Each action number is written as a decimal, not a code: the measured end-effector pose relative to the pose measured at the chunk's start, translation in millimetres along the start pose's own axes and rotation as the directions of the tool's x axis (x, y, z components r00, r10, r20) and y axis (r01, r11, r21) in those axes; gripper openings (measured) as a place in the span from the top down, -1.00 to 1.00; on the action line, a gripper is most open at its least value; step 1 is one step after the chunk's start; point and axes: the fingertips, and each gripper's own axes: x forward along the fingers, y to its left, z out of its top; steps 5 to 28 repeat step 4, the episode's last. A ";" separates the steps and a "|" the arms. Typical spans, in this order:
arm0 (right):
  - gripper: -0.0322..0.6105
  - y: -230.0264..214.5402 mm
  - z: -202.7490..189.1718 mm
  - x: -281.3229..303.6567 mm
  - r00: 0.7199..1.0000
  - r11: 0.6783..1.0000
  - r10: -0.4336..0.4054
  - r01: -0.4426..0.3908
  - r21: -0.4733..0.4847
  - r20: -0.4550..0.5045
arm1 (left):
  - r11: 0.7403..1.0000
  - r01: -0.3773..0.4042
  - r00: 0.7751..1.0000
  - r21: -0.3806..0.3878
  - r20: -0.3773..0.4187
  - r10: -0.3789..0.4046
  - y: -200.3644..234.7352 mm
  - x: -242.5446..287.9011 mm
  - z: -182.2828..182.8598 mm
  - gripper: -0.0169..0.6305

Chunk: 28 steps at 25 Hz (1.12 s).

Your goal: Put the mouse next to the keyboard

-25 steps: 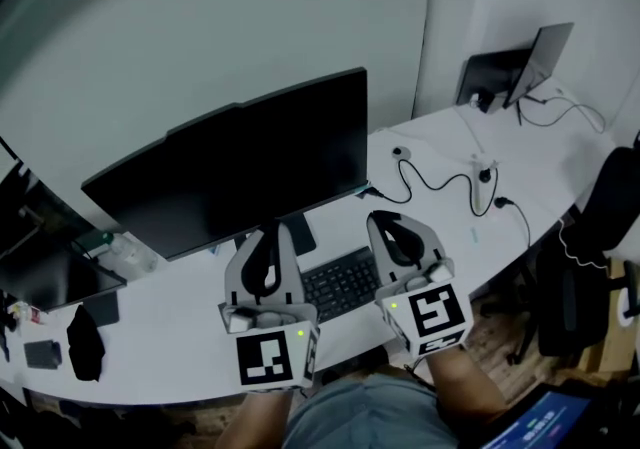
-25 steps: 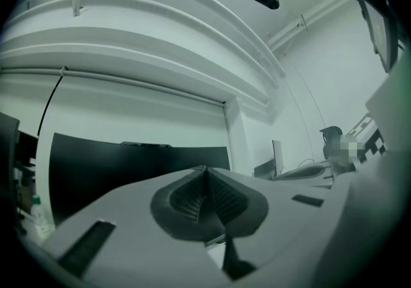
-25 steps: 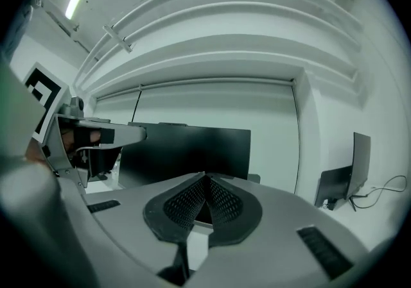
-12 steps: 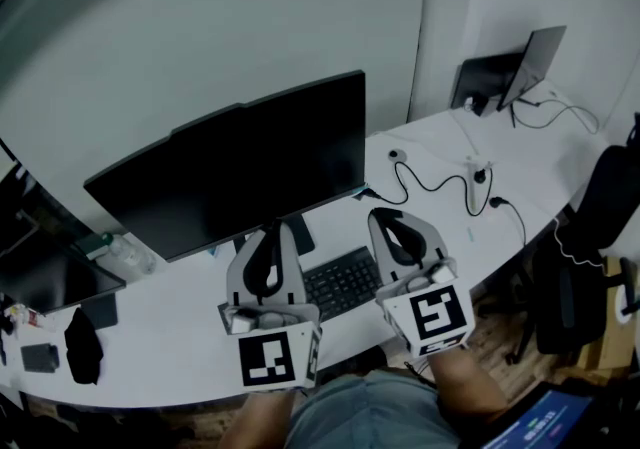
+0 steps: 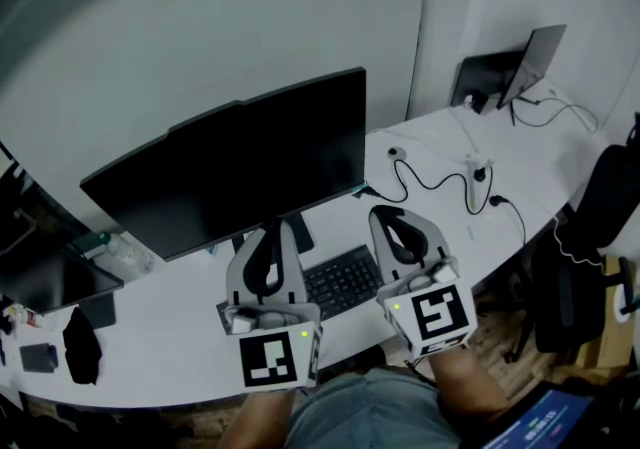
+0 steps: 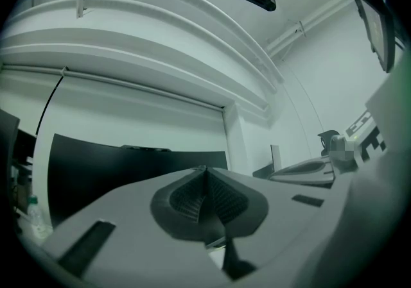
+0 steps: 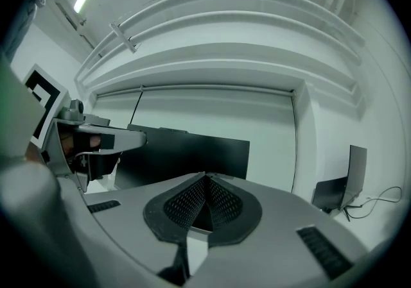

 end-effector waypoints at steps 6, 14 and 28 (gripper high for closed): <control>0.86 -1.0 0.4 2.3 1.000 1.000 -0.001 0.001 0.000 0.001 | 1.000 0.000 1.000 0.003 0.000 0.000 1.2 2.6 -0.2 0.93; 0.86 -1.0 0.4 2.3 1.000 1.000 -0.001 0.001 0.000 0.001 | 1.000 0.000 1.000 0.003 0.000 0.000 1.2 2.6 -0.2 0.93; 0.86 -1.0 0.4 2.3 1.000 1.000 -0.001 0.001 0.000 0.001 | 1.000 0.000 1.000 0.003 0.000 0.000 1.2 2.6 -0.2 0.93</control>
